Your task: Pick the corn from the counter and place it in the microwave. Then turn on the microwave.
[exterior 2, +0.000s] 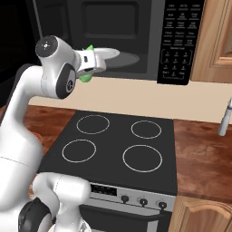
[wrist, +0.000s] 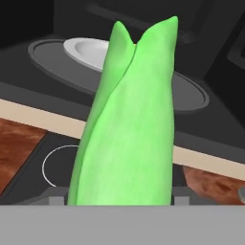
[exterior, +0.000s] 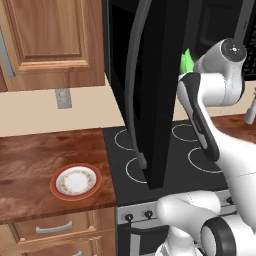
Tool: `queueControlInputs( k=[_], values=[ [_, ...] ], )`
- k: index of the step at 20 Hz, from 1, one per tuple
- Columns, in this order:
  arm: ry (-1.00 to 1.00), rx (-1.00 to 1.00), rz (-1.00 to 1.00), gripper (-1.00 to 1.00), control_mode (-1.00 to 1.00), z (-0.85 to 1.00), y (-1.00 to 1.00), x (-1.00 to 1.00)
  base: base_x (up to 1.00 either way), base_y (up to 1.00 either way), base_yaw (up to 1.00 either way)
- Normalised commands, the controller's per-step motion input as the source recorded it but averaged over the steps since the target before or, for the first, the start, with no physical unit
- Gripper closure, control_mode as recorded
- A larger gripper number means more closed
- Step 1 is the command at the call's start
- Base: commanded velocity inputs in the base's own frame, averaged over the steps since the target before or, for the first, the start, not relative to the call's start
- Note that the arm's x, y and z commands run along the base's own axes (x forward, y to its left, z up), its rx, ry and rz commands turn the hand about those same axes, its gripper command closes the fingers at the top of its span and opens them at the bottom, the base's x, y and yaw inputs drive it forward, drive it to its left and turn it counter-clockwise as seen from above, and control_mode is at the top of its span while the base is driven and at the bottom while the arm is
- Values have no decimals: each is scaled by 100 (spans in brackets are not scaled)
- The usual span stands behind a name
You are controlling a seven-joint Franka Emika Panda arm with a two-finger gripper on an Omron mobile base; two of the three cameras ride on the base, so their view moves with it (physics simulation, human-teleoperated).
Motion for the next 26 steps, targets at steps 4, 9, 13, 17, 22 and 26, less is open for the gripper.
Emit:
queueControlInputs(
  k=[4,9,13,17,22,26],
  values=[
    [-1,0,0,100,-100,15,0,11,0,0,0],
    [-1,0,0,100,-100,16,0,8,0,0,0],
    [-1,0,0,100,-100,11,0,8,0,0,0],
    [0,0,0,100,-100,4,0,18,0,0,0],
    [0,0,0,100,-100,0,0,28,0,0,0],
    [1,0,0,100,-100,0,0,35,0,0,0]
  ],
)
